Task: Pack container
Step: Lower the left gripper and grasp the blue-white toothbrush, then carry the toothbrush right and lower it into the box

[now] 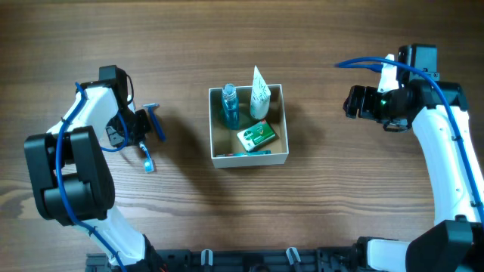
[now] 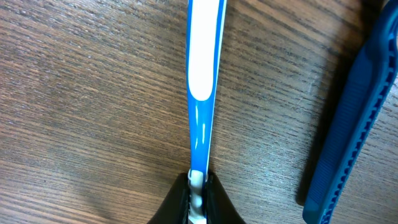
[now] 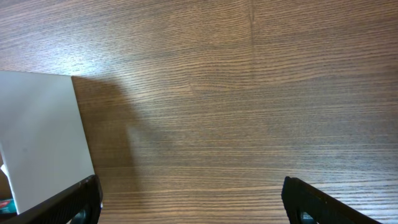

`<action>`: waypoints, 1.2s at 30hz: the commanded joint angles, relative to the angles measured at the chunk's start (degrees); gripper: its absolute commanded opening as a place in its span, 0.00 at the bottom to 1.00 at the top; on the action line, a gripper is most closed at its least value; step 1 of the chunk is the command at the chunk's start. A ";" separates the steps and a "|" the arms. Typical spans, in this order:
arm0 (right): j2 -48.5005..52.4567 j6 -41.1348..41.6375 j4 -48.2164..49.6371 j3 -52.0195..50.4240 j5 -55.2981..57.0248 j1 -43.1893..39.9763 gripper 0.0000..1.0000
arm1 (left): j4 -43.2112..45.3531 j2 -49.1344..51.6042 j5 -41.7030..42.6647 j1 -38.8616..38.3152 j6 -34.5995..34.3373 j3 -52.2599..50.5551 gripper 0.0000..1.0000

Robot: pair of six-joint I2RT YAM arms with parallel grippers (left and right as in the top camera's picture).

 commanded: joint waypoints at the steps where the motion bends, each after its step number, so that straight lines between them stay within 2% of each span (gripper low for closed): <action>1: 0.11 -0.26 0.17 0.15 -0.50 -0.09 0.93 | 0.00 2.49 0.68 -0.09 -0.09 -1.22 0.04; 10: 0.11 -0.26 0.20 0.15 -0.50 -0.09 0.93 | -4.74 -1.66 0.76 -0.11 -0.09 4.74 0.04; 13: 0.11 -0.24 0.20 0.15 -0.50 -0.09 0.93 | -6.86 -6.43 3.61 -0.11 0.26 8.55 0.04; 17: 0.11 -0.28 0.15 0.15 -0.48 -0.09 0.93 | -5.92 -17.11 10.43 -1.38 4.02 10.54 0.04; 19: 0.11 -0.26 0.17 0.15 -0.48 -0.09 0.93 | -5.11 -22.40 10.82 -3.06 6.69 10.54 0.04; 22: 0.11 -0.28 0.24 0.15 -0.48 -0.09 0.93 | -4.31 -30.51 10.80 -8.09 16.13 10.54 0.04; 24: 0.11 -0.28 0.37 0.15 -0.48 -0.09 0.93 | -3.96 -35.17 10.80 -13.20 23.85 10.54 0.04; 25: 0.11 -0.26 0.42 0.15 -0.48 -0.09 0.93 | -3.89 -37.57 10.80 -17.88 30.82 10.51 0.04; 27: 0.11 -0.20 0.46 0.15 -0.48 -0.09 0.93 | -3.76 -38.66 10.75 -22.58 36.81 10.51 0.04; 31: 0.11 3.17 1.57 0.15 -0.46 -0.09 0.93 | -3.50 -37.33 10.58 -30.40 43.65 10.34 0.04; 36: 0.11 4.09 2.34 0.15 -0.42 -0.09 0.93 | -3.21 -31.19 10.58 -36.50 43.91 10.32 0.04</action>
